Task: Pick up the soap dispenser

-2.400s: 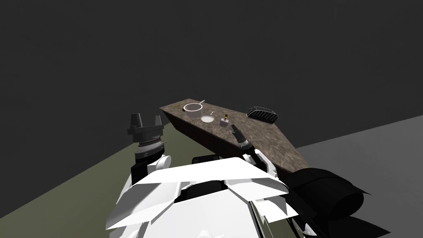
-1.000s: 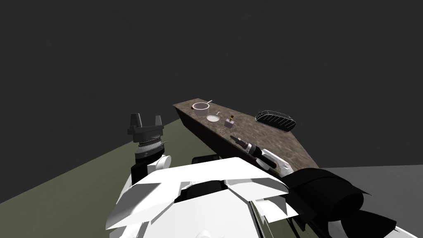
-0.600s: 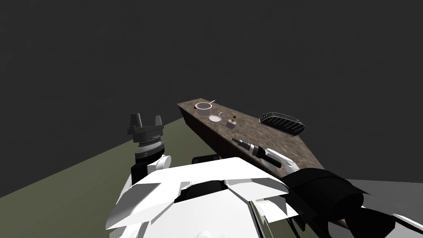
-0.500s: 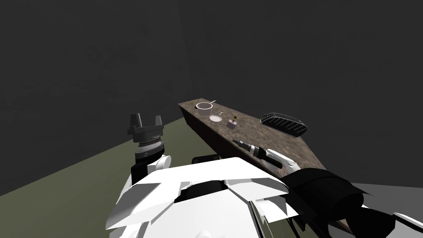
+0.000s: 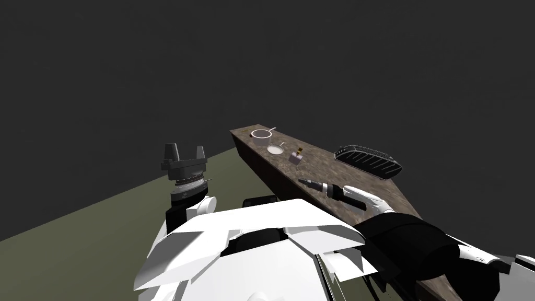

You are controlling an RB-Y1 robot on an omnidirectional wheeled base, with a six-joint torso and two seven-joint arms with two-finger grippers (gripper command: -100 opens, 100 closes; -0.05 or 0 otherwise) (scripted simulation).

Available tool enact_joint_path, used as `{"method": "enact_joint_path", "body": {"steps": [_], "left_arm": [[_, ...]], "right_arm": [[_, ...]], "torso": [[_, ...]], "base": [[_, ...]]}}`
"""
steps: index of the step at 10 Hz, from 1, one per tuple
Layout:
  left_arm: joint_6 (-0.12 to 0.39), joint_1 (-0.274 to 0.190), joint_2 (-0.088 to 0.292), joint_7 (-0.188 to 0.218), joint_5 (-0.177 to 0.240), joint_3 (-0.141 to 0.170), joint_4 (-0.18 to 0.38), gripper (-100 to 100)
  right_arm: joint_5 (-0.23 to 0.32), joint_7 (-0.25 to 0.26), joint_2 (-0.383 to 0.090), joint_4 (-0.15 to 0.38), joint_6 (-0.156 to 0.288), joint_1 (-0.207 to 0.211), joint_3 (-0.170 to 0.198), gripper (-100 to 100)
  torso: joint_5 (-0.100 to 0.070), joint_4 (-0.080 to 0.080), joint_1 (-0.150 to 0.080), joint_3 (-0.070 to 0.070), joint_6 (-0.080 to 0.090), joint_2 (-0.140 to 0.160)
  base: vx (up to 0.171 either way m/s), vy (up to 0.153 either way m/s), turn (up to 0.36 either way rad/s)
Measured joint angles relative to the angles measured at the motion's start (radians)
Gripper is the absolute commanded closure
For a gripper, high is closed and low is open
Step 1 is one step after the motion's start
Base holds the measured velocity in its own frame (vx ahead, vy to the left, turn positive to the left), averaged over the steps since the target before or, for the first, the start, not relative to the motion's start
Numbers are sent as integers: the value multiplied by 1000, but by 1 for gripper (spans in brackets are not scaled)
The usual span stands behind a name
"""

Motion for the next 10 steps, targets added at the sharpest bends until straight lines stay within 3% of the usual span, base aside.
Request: {"method": "enact_joint_path", "body": {"steps": [5,10], "left_arm": [[0,0,0,0,0,0,0,0],[0,0,0,0,0,0,0,0]], "right_arm": [[39,-2,-140,115,-26,-20,62,-100],[55,-11,-278,168,-35,-9,93,-100]], "torso": [[0,0,0,0,1,-1],[0,0,1,-1,1,-1]], "base": [[-2,-11,101],[4,-6,135]]}}
